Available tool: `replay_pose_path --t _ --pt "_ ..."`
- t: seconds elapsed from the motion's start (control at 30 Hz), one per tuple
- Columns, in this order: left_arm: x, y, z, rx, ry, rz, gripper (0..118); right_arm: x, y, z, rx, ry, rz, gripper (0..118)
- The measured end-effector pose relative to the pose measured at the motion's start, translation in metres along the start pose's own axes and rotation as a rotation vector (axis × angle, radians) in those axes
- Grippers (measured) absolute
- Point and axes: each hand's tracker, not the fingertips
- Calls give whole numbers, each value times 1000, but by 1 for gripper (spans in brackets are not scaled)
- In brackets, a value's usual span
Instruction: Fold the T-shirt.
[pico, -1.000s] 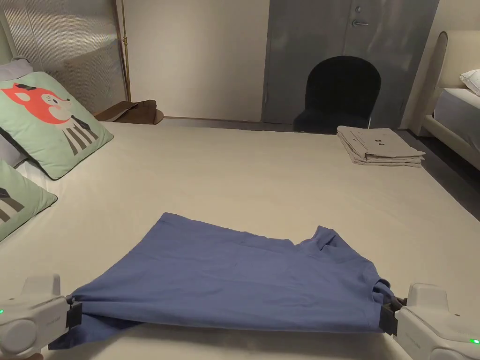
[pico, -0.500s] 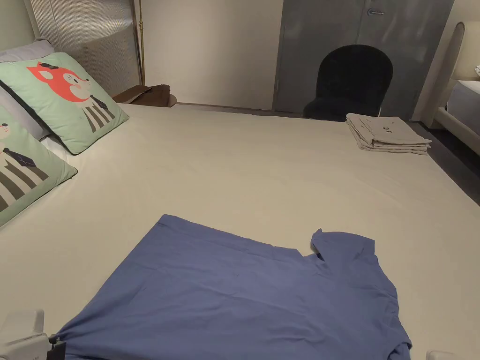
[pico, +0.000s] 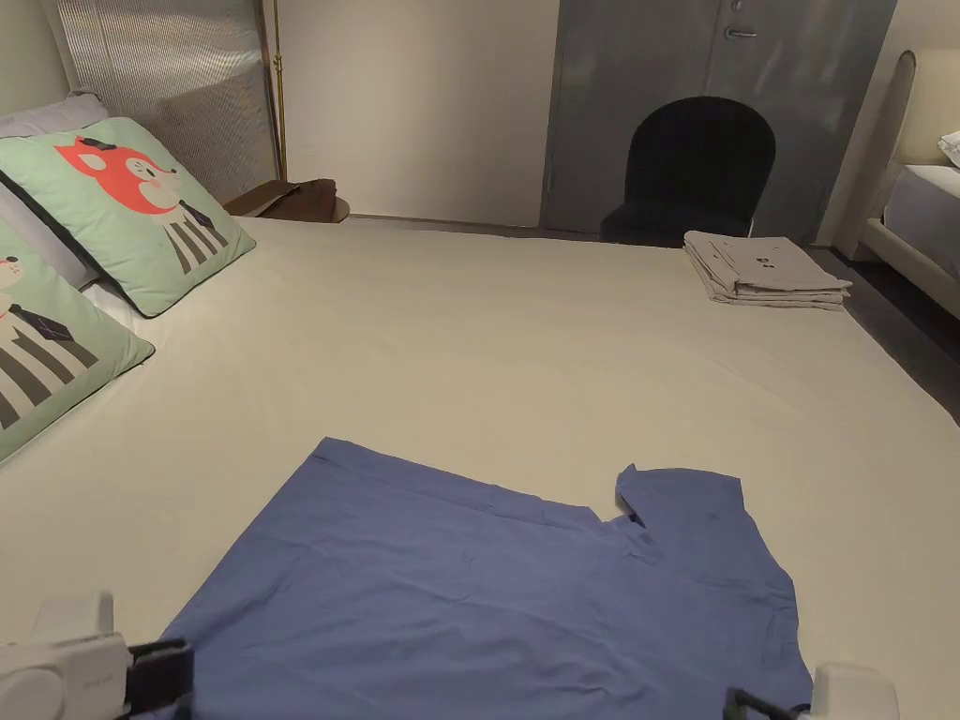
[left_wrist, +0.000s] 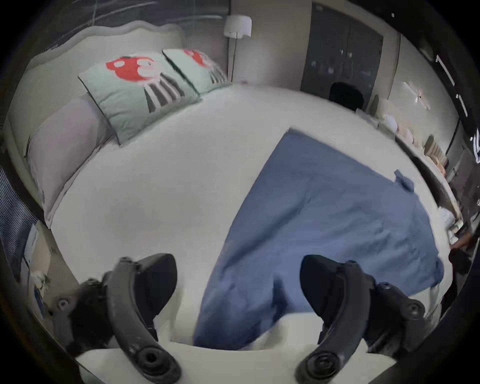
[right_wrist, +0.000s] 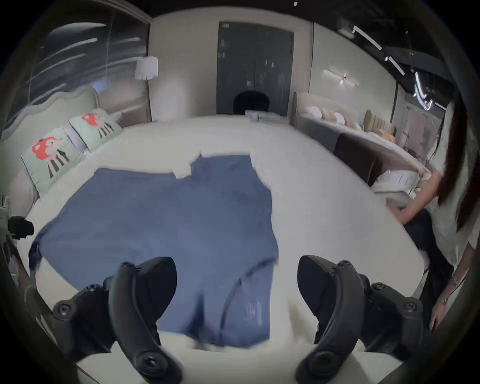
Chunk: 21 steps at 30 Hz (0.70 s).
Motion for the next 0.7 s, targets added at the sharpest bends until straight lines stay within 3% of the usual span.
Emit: replay_pose_path --t 0.33,0.53,0.6,0.67,0.7 --pt "83 65 80 488 -211 -34 99 -39 94 53 395 -20 7 98" --pt "123 77 110 691 -241 -110 96 -53 117 72 547 -77 71 94" --pt "132 77 112 732 -254 -151 84 -55 118 75 578 -84 71 76" --pt "139 76 109 740 -258 -170 46 -55 119 76 595 -85 56 34" --pt "141 77 105 736 -258 -166 21 -54 120 75 598 -87 49 15"
